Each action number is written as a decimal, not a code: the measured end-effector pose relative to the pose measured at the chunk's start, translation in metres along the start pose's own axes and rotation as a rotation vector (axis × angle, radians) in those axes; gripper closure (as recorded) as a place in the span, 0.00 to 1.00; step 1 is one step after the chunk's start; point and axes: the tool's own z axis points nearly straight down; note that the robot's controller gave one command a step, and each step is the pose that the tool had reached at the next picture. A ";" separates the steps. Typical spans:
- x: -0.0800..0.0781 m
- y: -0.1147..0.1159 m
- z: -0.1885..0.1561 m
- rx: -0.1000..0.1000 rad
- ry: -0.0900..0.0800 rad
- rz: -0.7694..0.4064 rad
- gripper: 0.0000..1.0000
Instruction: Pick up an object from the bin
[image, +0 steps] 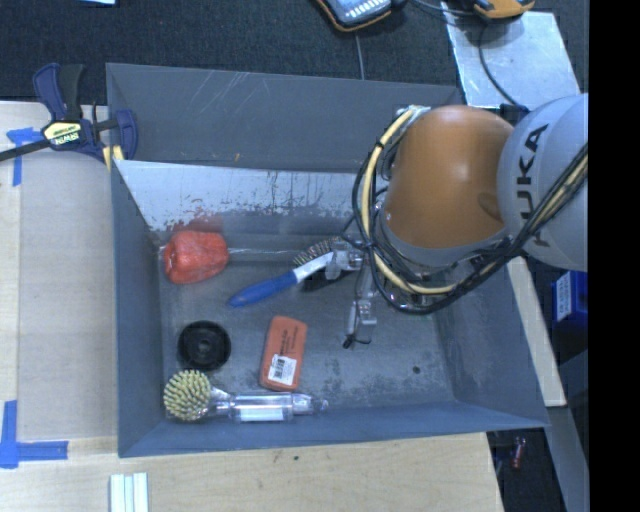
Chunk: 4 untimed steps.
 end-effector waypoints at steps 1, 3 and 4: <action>-0.002 0.000 -0.004 0.000 -0.008 0.002 0.00; 0.004 0.067 0.059 0.001 -0.015 -0.304 0.00; 0.042 0.076 0.108 -0.001 -0.004 -0.806 0.00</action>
Offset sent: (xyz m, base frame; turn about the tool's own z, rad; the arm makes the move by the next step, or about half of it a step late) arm 0.0083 0.0831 -0.1365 -0.5932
